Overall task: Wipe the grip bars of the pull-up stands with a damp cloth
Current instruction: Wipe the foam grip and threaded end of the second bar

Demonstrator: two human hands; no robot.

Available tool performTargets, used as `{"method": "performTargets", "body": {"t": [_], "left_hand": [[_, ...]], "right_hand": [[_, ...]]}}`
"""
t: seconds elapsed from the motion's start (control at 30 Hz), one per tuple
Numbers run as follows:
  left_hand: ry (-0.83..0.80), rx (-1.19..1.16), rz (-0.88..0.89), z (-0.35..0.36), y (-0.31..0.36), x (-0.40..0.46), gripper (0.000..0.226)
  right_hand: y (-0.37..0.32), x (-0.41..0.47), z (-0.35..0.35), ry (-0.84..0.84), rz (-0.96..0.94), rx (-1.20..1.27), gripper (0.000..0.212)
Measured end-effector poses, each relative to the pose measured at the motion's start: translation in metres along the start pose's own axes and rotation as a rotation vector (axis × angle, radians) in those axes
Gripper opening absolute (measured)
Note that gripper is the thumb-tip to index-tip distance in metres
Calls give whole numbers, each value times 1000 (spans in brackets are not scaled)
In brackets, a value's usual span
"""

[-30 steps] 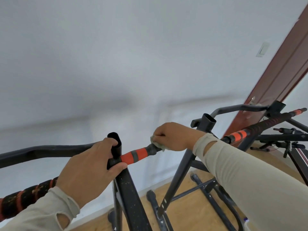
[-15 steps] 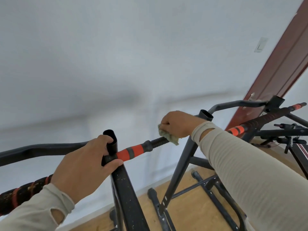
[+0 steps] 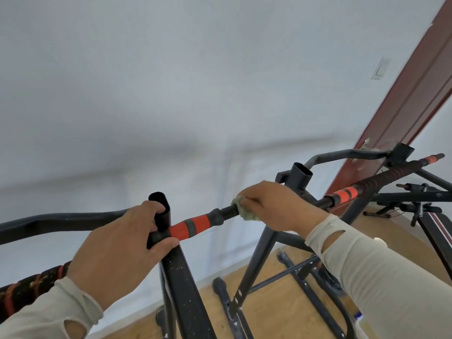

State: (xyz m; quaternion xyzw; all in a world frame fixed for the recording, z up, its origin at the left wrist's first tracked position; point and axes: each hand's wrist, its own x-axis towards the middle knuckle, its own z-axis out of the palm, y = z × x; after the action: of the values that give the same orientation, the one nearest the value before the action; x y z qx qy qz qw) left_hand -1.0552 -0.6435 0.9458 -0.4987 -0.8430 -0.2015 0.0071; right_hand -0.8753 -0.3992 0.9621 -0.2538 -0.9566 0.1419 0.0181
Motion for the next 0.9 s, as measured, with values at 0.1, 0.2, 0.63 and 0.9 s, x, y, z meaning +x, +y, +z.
{"method": "performTargets", "body": {"t": [0.1,0.2,0.63,0.9], "left_hand": [[-1,1,-7,0,-1,0,56],[-4,-17,-28,-1,-1,-1,56],[7,-4,10,1,-5,0,50],[-15,-5,-3,1,-7,0,52]], "right_hand": [[0,31,-8,-65,104,-69,37],[-1,56,-6,-159,152,-144,37],[-2,24,-10,-30,123,-11,40],[32,31,-46,112,288,-50,36]]}}
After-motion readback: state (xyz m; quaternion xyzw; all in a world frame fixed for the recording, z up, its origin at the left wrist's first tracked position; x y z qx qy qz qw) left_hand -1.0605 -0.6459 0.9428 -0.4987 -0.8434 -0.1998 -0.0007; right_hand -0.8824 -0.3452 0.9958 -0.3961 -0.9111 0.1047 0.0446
